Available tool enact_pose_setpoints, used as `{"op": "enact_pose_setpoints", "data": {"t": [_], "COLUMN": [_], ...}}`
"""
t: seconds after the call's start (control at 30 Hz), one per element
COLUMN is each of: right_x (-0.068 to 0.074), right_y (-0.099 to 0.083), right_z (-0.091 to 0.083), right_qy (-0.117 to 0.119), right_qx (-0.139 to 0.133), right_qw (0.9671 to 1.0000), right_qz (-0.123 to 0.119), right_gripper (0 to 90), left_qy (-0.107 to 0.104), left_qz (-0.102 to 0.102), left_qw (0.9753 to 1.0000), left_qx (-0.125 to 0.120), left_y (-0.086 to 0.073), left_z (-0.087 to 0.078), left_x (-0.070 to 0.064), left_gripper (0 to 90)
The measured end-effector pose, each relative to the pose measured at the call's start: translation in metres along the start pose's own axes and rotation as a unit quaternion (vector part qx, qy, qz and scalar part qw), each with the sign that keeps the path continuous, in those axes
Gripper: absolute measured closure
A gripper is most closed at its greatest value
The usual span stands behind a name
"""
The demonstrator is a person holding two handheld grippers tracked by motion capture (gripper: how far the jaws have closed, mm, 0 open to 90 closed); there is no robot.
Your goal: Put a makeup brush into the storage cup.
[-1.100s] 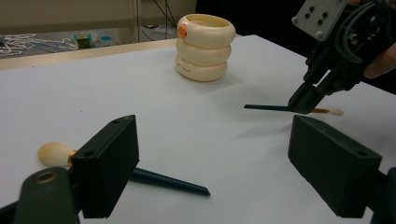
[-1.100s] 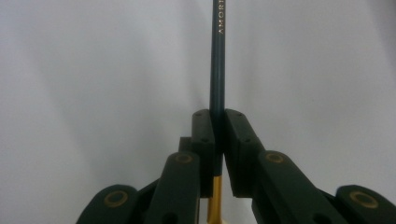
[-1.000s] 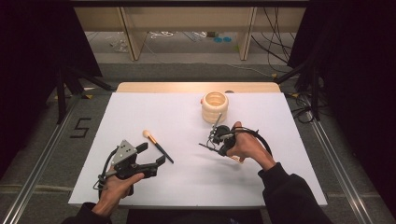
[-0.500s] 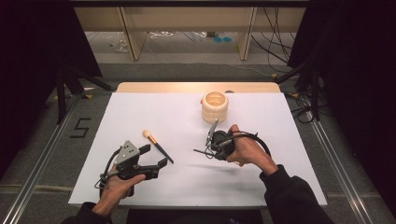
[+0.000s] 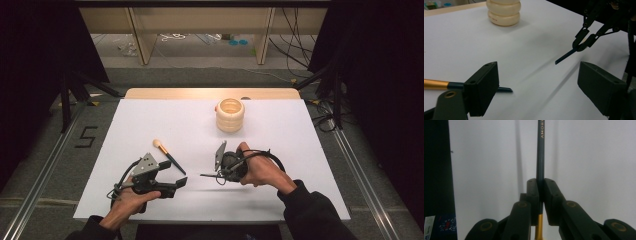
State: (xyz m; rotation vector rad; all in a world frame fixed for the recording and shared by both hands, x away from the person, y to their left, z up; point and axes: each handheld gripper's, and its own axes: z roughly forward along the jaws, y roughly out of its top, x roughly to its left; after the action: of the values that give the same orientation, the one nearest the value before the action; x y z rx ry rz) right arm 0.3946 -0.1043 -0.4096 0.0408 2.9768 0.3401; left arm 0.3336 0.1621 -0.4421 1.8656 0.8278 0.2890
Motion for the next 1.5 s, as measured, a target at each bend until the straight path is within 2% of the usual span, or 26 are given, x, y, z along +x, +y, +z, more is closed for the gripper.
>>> {"op": "enact_pose_setpoints", "data": {"t": [0.1,0.17,0.2,0.23,0.27,0.3,0.37,0.43,0.47,0.53,0.57,0.63,0.67,0.7,0.87,1.07,1.13,1.17,1.2,1.23,1.27,1.33,1.4,1.43,1.47,1.5], "right_x": [0.006,0.007,0.009,0.009,0.01,0.011,0.014,0.013,0.014,0.015,0.017,0.017,0.017,0.02,0.024,0.031,0.032,0.033,0.033,0.034,0.034,0.034,0.034,0.036,0.036,0.036], "right_y": [0.004,0.005,0.007,0.007,0.008,0.01,0.01,0.011,0.012,0.013,0.013,0.014,0.014,0.015,0.018,0.021,0.022,0.023,0.023,0.023,0.023,0.024,0.025,0.025,0.025,0.025], "right_z": [-0.001,-0.001,-0.001,-0.001,-0.002,-0.002,-0.002,-0.003,-0.003,-0.004,-0.005,-0.006,-0.006,-0.006,-0.005,-0.004,-0.004,-0.004,-0.004,-0.003,-0.003,-0.004,-0.004,-0.004,-0.004,-0.002], "right_qy": [0.001,0.001,0.001,0.001,0.002,0.007,0.007,0.006,0.005,0.005,0.009,0.01,0.01,0.012,0.014,0.015,0.017,0.013,0.016,0.016,0.016,0.014,0.014,0.014,0.014,0.024], "right_qx": [-0.003,0.0,-0.003,-0.003,-0.006,-0.01,-0.01,-0.008,-0.007,-0.008,0.001,0.002,0.002,-0.001,-0.002,0.004,0.003,0.006,0.006,0.003,0.003,0.007,0.007,0.007,0.007,-0.001], "right_qw": [0.9997,0.9996,0.9993,0.9993,0.9991,0.9984,0.9987,0.9976,0.9978,0.9971,0.9979,0.9959,0.9959,0.9969,0.9957,0.9938,0.9939,0.9928,0.9927,0.9924,0.9924,0.9905,0.9903,0.9912,0.9908,0.9901], "right_qz": [-0.025,-0.028,-0.036,-0.036,-0.042,-0.056,-0.049,-0.069,-0.066,-0.076,-0.064,-0.09,-0.09,-0.077,-0.091,-0.11,-0.109,-0.119,-0.12,-0.122,-0.122,-0.137,-0.138,-0.131,-0.134,-0.138], "right_gripper": [83.1,83.2,83.1,83.1,83.1,83.1,83.1,83.2,83.1,83.2,83.2,83.1,83.1,83.1,83.1,83.2,83.1,83.1,83.1,83.1,83.1,83.1,83.2,83.2,83.2,83.2], "left_qy": [-0.018,-0.023,-0.029,-0.035,-0.042,-0.046,-0.055,-0.067,-0.073,-0.082,-0.088,-0.099,-0.101,-0.11,-0.118,-0.142,-0.143,-0.145,-0.146,-0.154,-0.151,-0.159,-0.162,-0.161,-0.172,-0.173], "left_qz": [0.005,0.005,0.01,0.003,0.007,0.006,0.006,0.003,0.005,0.006,0.004,-0.002,-0.003,0.0,-0.003,-0.013,-0.011,-0.015,-0.015,-0.016,-0.014,-0.016,-0.018,-0.019,-0.017,-0.024], "left_qw": [0.9998,0.9996,0.9994,0.9992,0.9989,0.9987,0.998,0.997,0.9965,0.9954,0.9947,0.9931,0.9927,0.9911,0.989,0.9829,0.9817,0.9809,0.9806,0.9791,0.9788,0.9766,0.9747,0.9756,0.9721,0.9706], "left_qx": [0.011,0.012,0.017,0.019,0.022,0.024,0.031,0.039,0.041,0.049,0.052,0.062,0.066,0.075,0.088,0.117,0.125,0.129,0.131,0.133,0.138,0.144,0.153,0.148,0.159,0.166], "left_y": [0.002,0.003,0.004,0.005,0.007,0.008,0.01,0.011,0.012,0.013,0.013,0.013,0.013,0.013,0.014,0.014,0.014,0.014,0.014,0.014,0.015,0.015,0.015,0.014,0.015,0.015], "left_z": [0.003,0.004,0.005,0.006,0.006,0.007,0.008,0.01,0.011,0.013,0.014,0.017,0.018,0.02,0.024,0.029,0.03,0.031,0.032,0.033,0.033,0.034,0.036,0.037,0.037,0.038], "left_x": [-0.003,-0.003,-0.003,-0.004,-0.004,-0.004,-0.004,-0.005,-0.005,-0.005,-0.005,-0.006,-0.006,-0.006,-0.008,-0.007,-0.008,-0.008,-0.009,-0.009,-0.009,-0.01,-0.01,-0.011,-0.009,-0.01], "left_gripper": [18.0,18.1,18.9,18.9,20.0,21.3,22.1,23.7,24.4,25.3,26.0,26.4,26.4,26.7,29.2,31.9,32.4,33.3,33.9,34.4,34.4,35.7,36.4,37.3,38.0,39.4]}}
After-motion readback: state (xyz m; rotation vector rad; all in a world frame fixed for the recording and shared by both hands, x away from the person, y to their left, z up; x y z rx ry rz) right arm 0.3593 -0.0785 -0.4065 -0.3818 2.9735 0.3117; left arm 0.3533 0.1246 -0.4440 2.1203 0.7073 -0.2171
